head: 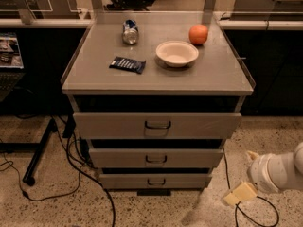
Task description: Open bottom drawer
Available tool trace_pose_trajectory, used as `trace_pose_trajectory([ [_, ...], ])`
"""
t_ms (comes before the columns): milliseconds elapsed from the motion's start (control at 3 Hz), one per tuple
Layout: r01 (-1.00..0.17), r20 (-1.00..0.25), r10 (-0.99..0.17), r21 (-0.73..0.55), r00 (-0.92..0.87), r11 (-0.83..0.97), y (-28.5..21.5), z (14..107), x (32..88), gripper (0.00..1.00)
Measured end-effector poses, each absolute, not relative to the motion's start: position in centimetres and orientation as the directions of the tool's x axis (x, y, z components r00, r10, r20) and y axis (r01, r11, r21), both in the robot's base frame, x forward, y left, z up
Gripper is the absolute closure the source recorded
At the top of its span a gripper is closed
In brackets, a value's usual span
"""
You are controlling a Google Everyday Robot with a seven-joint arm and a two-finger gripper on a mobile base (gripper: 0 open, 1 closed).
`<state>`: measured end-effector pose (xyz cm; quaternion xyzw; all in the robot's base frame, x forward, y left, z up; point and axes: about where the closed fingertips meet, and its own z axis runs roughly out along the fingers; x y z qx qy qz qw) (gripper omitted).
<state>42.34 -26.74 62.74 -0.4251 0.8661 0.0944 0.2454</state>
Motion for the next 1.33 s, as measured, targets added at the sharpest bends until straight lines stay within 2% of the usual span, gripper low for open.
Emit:
trace_pose_trajectory([
  [333, -0.728, -0.565, -0.613, -0.033, -0.552, 0.685, -27.7, 58.3, 42.2, 0.0],
  [667, -0.717, -0.621, -0.551, 0.024, -0.558, 0.697, -28.0, 54.7, 42.4, 0.0],
  [1000, -0.728, -0.624, -0.521, 0.114, -0.582, 0.676, -28.0, 51.8, 42.8, 0.0],
  [1333, -0.732, -0.623, -0.52, 0.128, -0.584, 0.669, -27.7, 51.5, 42.6, 0.26],
])
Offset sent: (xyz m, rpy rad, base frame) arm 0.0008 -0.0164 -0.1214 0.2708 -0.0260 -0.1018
